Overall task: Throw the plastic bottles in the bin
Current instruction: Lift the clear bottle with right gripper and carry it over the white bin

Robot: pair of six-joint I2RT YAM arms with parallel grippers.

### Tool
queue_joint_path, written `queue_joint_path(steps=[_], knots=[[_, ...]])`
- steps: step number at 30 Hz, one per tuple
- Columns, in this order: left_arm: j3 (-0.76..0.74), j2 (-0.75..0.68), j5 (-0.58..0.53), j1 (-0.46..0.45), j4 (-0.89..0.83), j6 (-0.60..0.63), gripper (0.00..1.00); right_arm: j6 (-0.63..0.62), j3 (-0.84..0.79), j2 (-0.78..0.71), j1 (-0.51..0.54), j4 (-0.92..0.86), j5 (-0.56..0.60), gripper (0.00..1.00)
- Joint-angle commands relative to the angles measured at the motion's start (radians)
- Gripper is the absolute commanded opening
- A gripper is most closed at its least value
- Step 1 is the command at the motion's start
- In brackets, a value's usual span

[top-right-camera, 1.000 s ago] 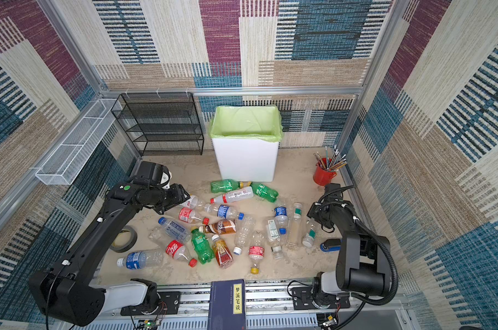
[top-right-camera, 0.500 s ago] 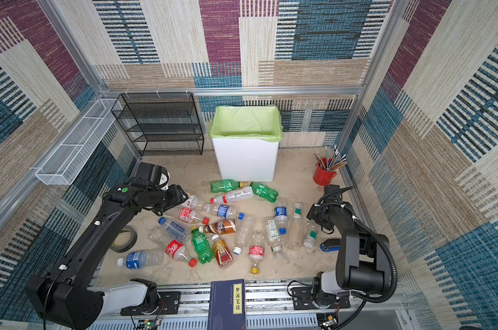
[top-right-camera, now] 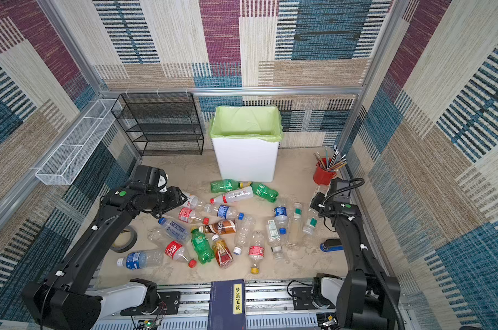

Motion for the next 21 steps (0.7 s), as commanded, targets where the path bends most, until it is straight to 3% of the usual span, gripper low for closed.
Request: queue_joint_path(steps=[1,11,16,21], knots=[[0.001,0.007,0.015,-0.002,0.061,-0.034,0.59,0.086,-0.064,-0.156,0.060,0.211,-0.072,0.44],[0.016,0.023,0.058,-0.005,0.108,-0.069,0.59,0.147,-0.324,-0.540,0.088,0.661,-0.107,0.36],[0.007,0.001,0.072,-0.006,0.135,-0.091,0.59,0.175,-0.329,-0.526,0.090,0.812,-0.118,0.36],[-0.010,-0.030,0.072,-0.006,0.152,-0.116,0.59,0.208,-0.216,-0.378,0.100,0.957,-0.121,0.36]])
